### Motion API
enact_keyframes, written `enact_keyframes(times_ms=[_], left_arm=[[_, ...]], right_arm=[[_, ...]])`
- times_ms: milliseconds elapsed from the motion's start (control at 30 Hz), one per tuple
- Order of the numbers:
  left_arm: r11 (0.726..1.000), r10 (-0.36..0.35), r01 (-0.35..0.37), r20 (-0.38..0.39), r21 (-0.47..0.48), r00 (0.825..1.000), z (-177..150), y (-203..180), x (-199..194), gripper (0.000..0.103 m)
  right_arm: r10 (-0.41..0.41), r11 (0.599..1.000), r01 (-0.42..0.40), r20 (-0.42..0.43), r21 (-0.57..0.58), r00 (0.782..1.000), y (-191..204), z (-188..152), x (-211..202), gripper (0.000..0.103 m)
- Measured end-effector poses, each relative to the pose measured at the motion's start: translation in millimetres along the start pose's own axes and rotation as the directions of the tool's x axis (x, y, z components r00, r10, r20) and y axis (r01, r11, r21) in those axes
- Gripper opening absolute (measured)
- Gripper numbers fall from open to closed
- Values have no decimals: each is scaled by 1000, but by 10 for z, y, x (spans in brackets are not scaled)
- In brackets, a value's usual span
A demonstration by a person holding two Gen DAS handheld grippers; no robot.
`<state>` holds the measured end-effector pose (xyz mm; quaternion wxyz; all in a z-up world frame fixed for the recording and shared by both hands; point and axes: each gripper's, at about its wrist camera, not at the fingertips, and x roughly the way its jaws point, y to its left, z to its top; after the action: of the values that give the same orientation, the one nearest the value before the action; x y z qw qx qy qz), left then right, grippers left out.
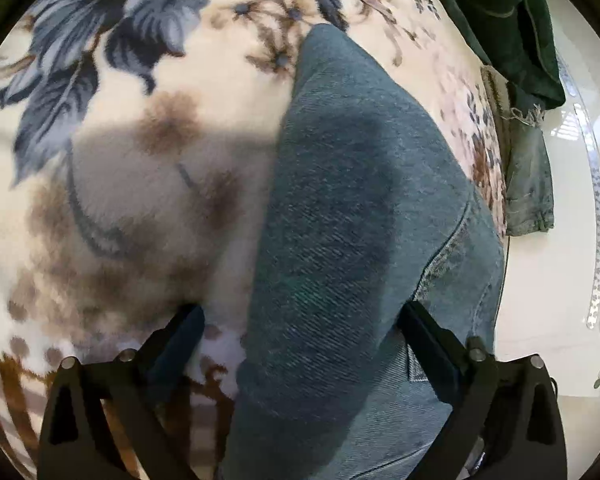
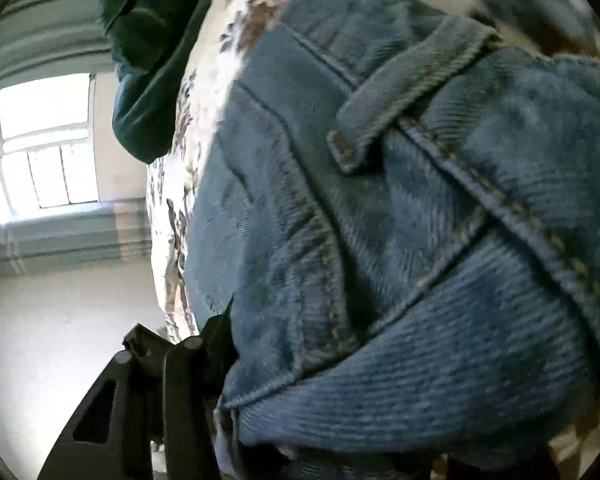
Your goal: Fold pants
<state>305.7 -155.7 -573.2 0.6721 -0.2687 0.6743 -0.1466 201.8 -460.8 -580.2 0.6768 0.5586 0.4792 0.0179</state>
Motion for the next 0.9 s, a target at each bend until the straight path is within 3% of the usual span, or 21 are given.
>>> enact_keyframes(times_ms=[100, 167, 200, 233, 300, 500, 900], left_arm=[[1000, -28, 28, -6, 8, 1000, 26, -8, -20, 100], [998, -55, 55, -1, 14, 998, 65, -44, 10, 99], [997, -72, 72, 7, 20, 997, 77, -67, 16, 91], [995, -94, 93, 14, 34, 996, 88, -114, 19, 66], [994, -85, 84, 23, 65, 996, 93, -208, 8, 62], [989, -98, 89, 72, 120, 993, -7, -297, -150, 31], [986, -143, 126, 161, 108, 977, -90, -520, -804, 26]], right_arm=[[-22, 1000, 21, -18, -21, 1000, 3, 43, 35, 59], [-30, 998, 33, -61, 49, 998, -138, 127, 187, 61], [-19, 998, 22, -57, 66, 998, -124, 174, 245, 61], [-12, 998, 14, -47, 60, 999, -104, 186, 248, 57], [-14, 999, 15, -33, 36, 999, -92, 146, 166, 49], [-52, 998, 53, 23, -41, 998, 226, 26, 38, 40], [-45, 977, 54, 48, -207, 998, 1035, -117, -549, 37]])
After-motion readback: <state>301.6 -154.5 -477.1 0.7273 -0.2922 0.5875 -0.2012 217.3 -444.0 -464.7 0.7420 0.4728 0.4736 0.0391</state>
